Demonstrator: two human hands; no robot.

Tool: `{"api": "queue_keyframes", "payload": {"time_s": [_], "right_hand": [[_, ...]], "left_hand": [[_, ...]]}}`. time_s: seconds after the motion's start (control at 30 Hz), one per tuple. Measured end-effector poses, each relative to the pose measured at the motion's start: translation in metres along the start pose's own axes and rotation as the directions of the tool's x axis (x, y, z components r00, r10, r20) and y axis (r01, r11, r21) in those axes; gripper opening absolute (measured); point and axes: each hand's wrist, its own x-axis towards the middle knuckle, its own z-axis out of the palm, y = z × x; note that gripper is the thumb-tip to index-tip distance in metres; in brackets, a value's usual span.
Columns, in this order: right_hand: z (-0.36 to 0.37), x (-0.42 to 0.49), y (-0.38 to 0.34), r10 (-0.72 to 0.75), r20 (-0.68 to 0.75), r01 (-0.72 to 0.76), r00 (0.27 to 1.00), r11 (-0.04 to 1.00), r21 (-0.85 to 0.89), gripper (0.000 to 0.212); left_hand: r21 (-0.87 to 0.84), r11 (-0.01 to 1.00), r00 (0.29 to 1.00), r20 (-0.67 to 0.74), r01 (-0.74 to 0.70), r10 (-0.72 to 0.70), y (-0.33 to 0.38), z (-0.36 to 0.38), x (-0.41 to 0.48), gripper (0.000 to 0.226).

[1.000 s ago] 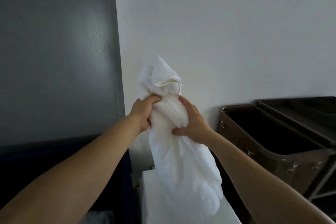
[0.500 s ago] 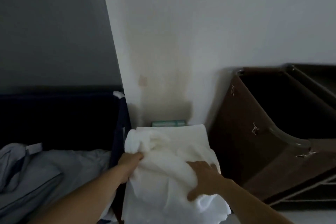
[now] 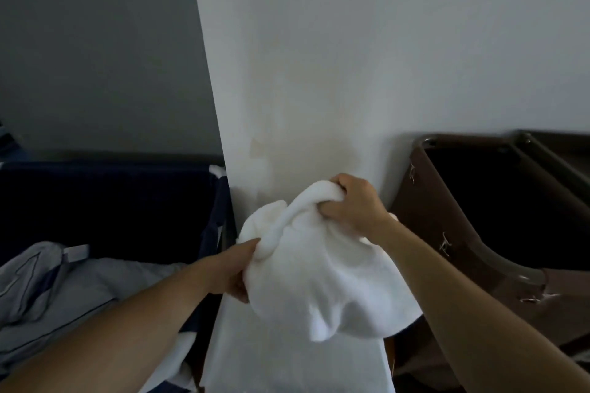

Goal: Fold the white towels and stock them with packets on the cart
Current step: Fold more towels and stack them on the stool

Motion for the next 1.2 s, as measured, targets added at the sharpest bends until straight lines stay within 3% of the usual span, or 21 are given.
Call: {"api": "queue_keyframes", "payload": {"time_s": [0.07,0.17,0.23,0.27,0.33,0.37,0.43,0.5,0.53,0.6,0.67,0.73,0.8,0.83,0.93,1.03,1.1,1.2], "right_hand": [[0.0,0.003,0.0,0.088,-0.003,-0.088,0.996,0.994,0.068,0.02],[0.009,0.002,0.017,0.239,0.019,-0.24,0.971,0.968,0.069,0.022],[0.02,-0.005,0.027,0.255,0.04,-0.256,0.966,0.966,0.04,0.022],[0.028,-0.01,0.03,0.232,0.066,-0.236,0.97,0.97,0.051,0.022],[0.041,-0.018,0.03,0.16,0.094,-0.169,0.983,0.981,0.098,0.026],[0.044,-0.022,0.024,0.117,0.109,-0.13,0.987,0.984,0.124,0.027],[0.044,-0.027,0.018,0.061,0.176,-0.095,0.982,0.977,0.191,0.034],[0.036,-0.033,0.024,0.057,0.222,-0.111,0.973,0.964,0.241,0.045],[0.031,-0.034,0.033,0.076,0.226,-0.134,0.971,0.958,0.252,0.053],[0.018,-0.04,0.046,0.178,0.19,-0.227,0.966,0.931,0.284,0.077],[0.007,-0.044,0.058,0.247,0.172,-0.298,0.954,0.856,0.422,0.073],[-0.004,-0.045,0.067,0.225,0.246,-0.332,0.943,0.709,0.622,0.064],[-0.019,-0.045,0.067,0.207,0.35,-0.399,0.913,0.622,0.673,0.083],[-0.025,-0.045,0.063,0.208,0.374,-0.417,0.904,0.627,0.658,0.088],[-0.031,-0.039,0.053,0.272,0.259,-0.375,0.927,0.719,0.585,0.067],[-0.018,-0.032,0.045,0.355,0.044,-0.34,0.934,0.843,0.416,0.041],[-0.004,-0.028,0.041,0.364,-0.024,-0.347,0.931,0.903,0.255,0.041],[0.017,-0.024,0.043,0.367,-0.017,-0.364,0.93,0.927,0.091,0.045]], "left_hand": [[0.282,0.959,0.996,-0.089,0.01,0.016,-0.004,-0.001,0.004,0.055],[0.58,0.798,0.926,-0.186,-0.166,0.328,-0.007,-0.01,0.018,0.067],[0.571,0.705,0.843,-0.04,-0.421,0.537,-0.004,-0.004,0.014,0.074],[0.562,0.64,0.803,0.077,-0.525,0.591,0.0,0.003,0.009,0.092],[0.616,0.465,0.712,0.235,-0.635,0.662,0.006,0.025,-0.001,0.117],[0.602,0.422,0.659,0.242,-0.678,0.713,0.006,0.032,0.005,0.114],[0.544,0.493,0.64,0.109,-0.679,0.761,0.01,0.038,0.012,0.084],[0.414,0.649,0.699,-0.04,-0.639,0.714,0.014,0.031,0.018,0.048],[0.256,0.718,0.731,-0.059,-0.647,0.68,0.018,0.027,0.016,0.038],[-0.056,0.751,0.753,-0.014,-0.658,0.658,0.032,0.017,0.006,0.039],[-0.225,0.716,0.721,0.073,-0.661,0.689,0.051,0.012,-0.012,0.047],[-0.336,0.675,0.685,0.107,-0.657,0.72,0.071,0.01,-0.024,0.049],[-0.403,0.65,0.681,0.084,-0.644,0.727,0.085,0.003,-0.03,0.048],[-0.426,0.656,0.697,0.08,-0.623,0.713,0.088,-0.002,-0.029,0.048],[-0.349,0.744,0.778,0.062,-0.57,0.625,0.079,-0.011,-0.019,0.043],[0.057,0.919,0.917,-0.062,-0.39,0.393,0.041,-0.008,0.006,0.043],[0.221,0.953,0.967,-0.101,-0.207,0.234,0.014,-0.004,0.018,0.052],[0.269,0.943,0.978,-0.019,-0.196,0.209,-0.002,0.004,0.022,0.069]]}}
